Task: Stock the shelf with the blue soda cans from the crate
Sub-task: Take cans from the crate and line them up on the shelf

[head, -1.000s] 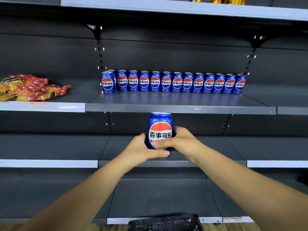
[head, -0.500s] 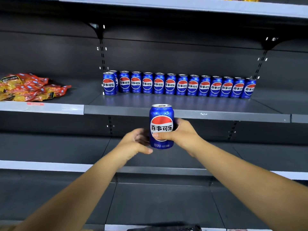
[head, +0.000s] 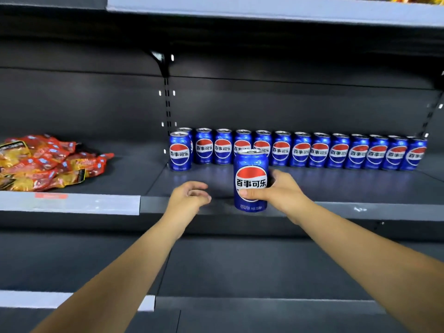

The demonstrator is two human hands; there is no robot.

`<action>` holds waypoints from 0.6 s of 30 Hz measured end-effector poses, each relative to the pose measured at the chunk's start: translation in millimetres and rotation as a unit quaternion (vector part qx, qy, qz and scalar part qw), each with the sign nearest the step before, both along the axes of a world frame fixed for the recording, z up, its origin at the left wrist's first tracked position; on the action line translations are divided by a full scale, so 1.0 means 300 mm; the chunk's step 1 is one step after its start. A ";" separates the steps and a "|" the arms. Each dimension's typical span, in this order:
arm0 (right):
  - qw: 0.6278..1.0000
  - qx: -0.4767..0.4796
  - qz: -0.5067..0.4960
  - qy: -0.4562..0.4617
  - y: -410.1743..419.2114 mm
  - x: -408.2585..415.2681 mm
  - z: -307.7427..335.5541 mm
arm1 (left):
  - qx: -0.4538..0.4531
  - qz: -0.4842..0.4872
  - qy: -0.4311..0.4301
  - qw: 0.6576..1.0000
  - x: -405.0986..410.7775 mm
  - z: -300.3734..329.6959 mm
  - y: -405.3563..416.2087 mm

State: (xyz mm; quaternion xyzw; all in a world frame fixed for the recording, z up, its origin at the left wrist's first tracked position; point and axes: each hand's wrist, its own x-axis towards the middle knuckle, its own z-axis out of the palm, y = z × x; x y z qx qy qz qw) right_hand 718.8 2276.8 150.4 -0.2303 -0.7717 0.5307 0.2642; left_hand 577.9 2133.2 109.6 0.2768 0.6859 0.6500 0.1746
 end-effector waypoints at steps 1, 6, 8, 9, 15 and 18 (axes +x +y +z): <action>1.000 -0.001 -0.005 0.003 0.010 -0.040 -0.002 | 0.003 0.002 -0.001 1.000 -0.040 0.003 0.009; 1.000 0.006 -0.021 -0.012 0.052 -0.206 -0.018 | 0.020 0.041 -0.039 0.998 -0.210 0.004 0.052; 1.000 0.010 -0.024 -0.018 0.064 -0.259 -0.027 | 0.023 0.036 -0.047 0.998 -0.257 0.016 0.068; 0.999 0.011 -0.027 -0.019 0.068 -0.286 -0.033 | 0.016 0.025 -0.037 0.999 -0.278 0.024 0.076; 0.999 0.004 -0.040 -0.016 0.100 -0.440 -0.073 | 0.036 0.028 -0.050 0.998 -0.408 0.064 0.126; 0.998 0.014 -0.049 -0.027 0.131 -0.504 -0.074 | 0.032 0.052 -0.029 0.998 -0.481 0.061 0.140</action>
